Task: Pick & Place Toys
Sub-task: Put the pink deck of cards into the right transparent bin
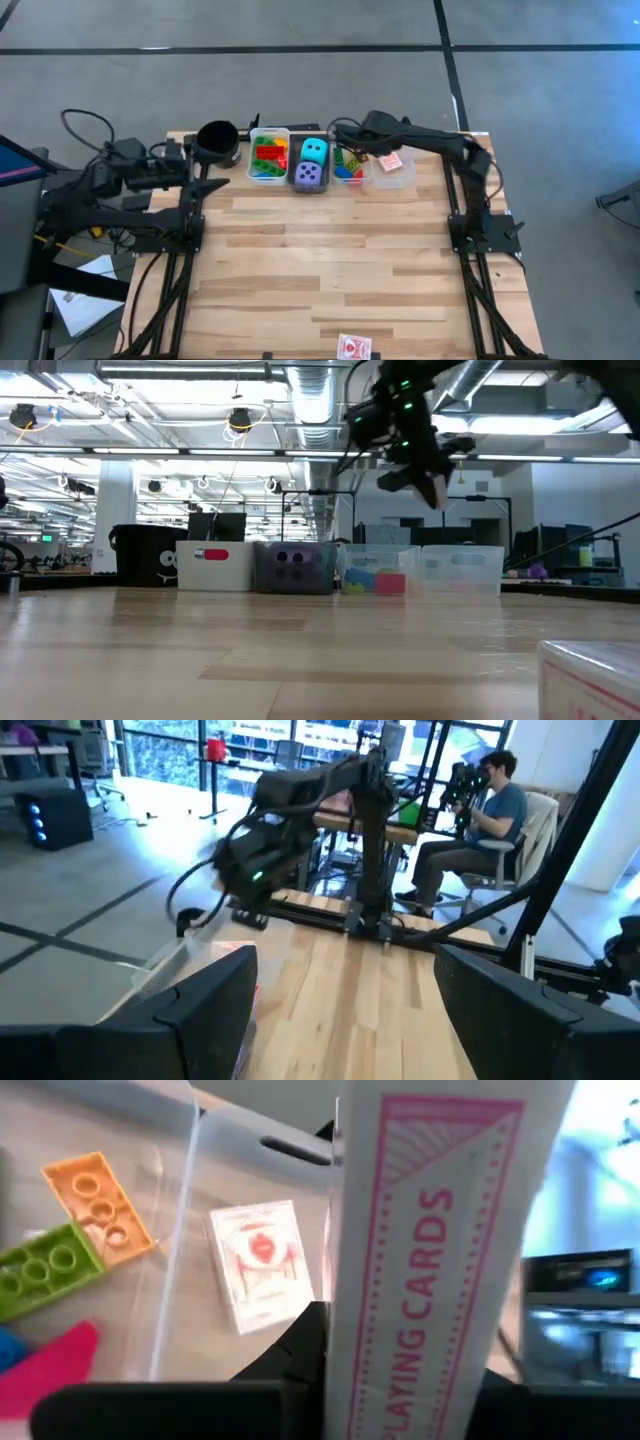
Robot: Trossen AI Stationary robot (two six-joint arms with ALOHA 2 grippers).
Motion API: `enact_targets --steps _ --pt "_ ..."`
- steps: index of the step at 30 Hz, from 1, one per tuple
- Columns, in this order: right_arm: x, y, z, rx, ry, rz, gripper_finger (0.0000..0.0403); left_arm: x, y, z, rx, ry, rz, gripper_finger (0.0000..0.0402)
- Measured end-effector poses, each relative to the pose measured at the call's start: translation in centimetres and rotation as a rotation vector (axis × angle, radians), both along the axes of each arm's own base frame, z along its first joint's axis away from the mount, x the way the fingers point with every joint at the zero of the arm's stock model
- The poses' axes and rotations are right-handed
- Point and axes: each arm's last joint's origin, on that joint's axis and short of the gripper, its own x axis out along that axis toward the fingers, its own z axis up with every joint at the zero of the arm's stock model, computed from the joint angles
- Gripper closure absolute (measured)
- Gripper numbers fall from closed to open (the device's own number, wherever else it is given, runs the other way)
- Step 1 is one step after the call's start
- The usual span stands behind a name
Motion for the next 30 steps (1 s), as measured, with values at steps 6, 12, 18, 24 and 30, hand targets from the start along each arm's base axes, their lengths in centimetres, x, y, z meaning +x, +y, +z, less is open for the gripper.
enact_targets --steps 6,12,18,24,30 --pt "-3.7 2.4 -0.5 -0.09 -0.265 -0.034 0.0342 1.7 0.2 -0.5 -0.011 0.057 -0.008 0.0103" --pt "-7.0 3.8 -3.2 -0.165 -0.444 -0.048 0.0342 3.0 0.4 -0.9 -0.055 0.091 -0.003 0.0103" --pt "-8.3 3.6 -5.7 -0.26 -0.65 -0.099 0.0342 3.9 0.5 -1.2 -0.158 0.093 -0.004 0.0103" --pt "-8.1 2.5 -6.6 -0.38 -0.899 -0.215 0.0342 4.5 0.6 -0.9 -0.277 0.033 0.012 0.0103" --pt "-8.5 1.9 -6.8 -0.405 -0.986 -0.346 0.0342 4.8 0.7 -0.9 -0.363 0.017 0.026 0.0103"
